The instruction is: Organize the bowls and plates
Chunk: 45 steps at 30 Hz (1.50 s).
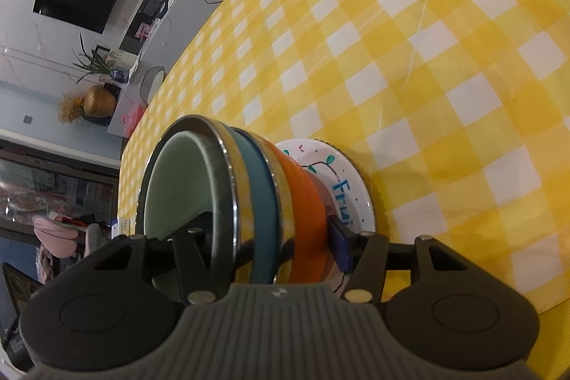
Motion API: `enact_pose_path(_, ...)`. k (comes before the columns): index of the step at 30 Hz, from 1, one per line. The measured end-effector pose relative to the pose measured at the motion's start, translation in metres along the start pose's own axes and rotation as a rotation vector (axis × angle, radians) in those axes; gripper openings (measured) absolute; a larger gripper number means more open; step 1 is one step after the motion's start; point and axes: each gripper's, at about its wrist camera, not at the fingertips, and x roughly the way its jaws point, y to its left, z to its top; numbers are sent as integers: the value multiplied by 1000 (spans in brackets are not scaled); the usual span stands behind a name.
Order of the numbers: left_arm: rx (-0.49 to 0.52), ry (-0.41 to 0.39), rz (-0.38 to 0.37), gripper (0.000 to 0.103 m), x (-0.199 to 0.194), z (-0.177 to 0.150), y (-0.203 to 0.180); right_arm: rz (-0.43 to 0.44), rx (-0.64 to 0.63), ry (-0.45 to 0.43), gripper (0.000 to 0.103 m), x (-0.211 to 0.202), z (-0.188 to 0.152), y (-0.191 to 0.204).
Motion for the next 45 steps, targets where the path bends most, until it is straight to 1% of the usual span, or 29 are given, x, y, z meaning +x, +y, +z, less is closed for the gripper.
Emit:
enact_pose_path(5,5,3,-9,55,0,0,1,-21,-18,-16,57,0,-4,8)
enact_pose_path(10,30,-22,-5,56,-4,2,-1,-72,-95,-47,60,0,-10,24)
enact_pose_path(15,49,-44,-2,56,-8,4,-2,-122,-167,-79,60,1,-12,37)
enact_pose_path(18,46,-47,-13,57,-10,5,-2,-193,-294,-175,61,-8,-17,55)
enact_pose_path(19,46,-51,-12,56,-11,5,-2,-202,-322,-196,62,-11,-17,60)
enact_pose_path(22,60,-73,-5,57,-15,5,-4,-186,-333,-228,63,-17,-13,63)
enact_pose_path(24,85,-92,2,57,-20,4,-8,-194,-346,-243,63,-19,-11,61)
enact_pose_path(27,149,-129,16,57,-31,1,-15,-215,-379,-262,63,-21,-16,62)
enact_pose_path(29,206,-170,39,57,-44,-3,-21,-214,-403,-286,63,-24,-20,67)
enact_pose_path(36,402,-376,142,57,-99,-23,-32,-211,-490,-390,64,-43,-47,84)
enact_pose_path(40,471,-444,183,57,-122,-38,-29,-210,-551,-429,65,-52,-70,95)
enact_pose_path(43,508,-485,220,57,-133,-50,-25,-212,-591,-467,67,-62,-89,103)
enact_pose_path(45,530,-514,250,58,-139,-58,-22,-206,-607,-485,68,-68,-101,105)
